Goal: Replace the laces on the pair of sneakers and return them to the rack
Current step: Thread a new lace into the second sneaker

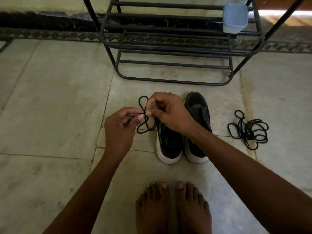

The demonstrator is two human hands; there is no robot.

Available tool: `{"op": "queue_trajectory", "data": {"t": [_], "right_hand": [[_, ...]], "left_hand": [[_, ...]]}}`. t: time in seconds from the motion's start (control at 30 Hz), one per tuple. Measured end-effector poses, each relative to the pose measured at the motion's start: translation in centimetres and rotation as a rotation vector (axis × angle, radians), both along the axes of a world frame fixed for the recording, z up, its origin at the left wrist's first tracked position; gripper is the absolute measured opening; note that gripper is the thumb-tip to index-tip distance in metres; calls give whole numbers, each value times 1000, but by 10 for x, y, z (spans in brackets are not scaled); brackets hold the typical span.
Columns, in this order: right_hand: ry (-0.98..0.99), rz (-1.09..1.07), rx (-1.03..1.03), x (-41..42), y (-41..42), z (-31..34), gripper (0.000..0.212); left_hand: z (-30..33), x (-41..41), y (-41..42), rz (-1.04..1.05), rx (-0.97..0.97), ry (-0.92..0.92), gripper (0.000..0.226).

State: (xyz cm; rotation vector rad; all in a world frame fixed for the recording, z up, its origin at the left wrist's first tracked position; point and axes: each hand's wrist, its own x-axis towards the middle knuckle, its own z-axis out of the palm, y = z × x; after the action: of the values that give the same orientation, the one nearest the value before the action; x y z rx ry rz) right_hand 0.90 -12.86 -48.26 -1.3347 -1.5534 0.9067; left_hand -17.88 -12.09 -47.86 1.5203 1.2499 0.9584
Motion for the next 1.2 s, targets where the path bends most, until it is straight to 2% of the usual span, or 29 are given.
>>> {"op": "queue_trajectory", "data": {"t": [0.17, 0.3, 0.4, 0.53, 0.67, 0.73, 0.83, 0.97, 1.03, 1.13, 1.2], "right_hand": [[73, 3, -34, -4, -1, -4, 10], [232, 115, -150, -5, -6, -9, 13], [254, 157, -204, -8, -9, -12, 14], [233, 103, -187, -13, -9, -13, 17], [306, 49, -178, -16, -9, -10, 22], [325, 26, -193, -16, -10, -10, 21], [347, 4, -224, -15, -11, -10, 23], [325, 37, -258, -13, -11, -10, 28], [323, 49, -272, -12, -12, -10, 30], [317, 47, -285, -11, -12, -13, 25], [303, 48, -285, -11, -12, -14, 25]], "left_hand": [[2, 0, -2, -6, 9, -37, 6], [5, 1, -2, 24, 23, -31, 6], [7, 1, 2, 39, 32, -35, 7], [12, 2, 4, 65, -6, -78, 14], [5, 3, 5, 34, -189, -171, 39], [2, 5, 5, 42, -229, -145, 33], [-1, 9, 3, 48, -300, -205, 22], [-1, 14, 1, 42, -339, -262, 25], [1, 16, 0, 43, -337, -279, 26], [-3, 17, -2, 23, -321, -271, 11], [-6, 16, -1, 9, -295, -255, 10]]}}
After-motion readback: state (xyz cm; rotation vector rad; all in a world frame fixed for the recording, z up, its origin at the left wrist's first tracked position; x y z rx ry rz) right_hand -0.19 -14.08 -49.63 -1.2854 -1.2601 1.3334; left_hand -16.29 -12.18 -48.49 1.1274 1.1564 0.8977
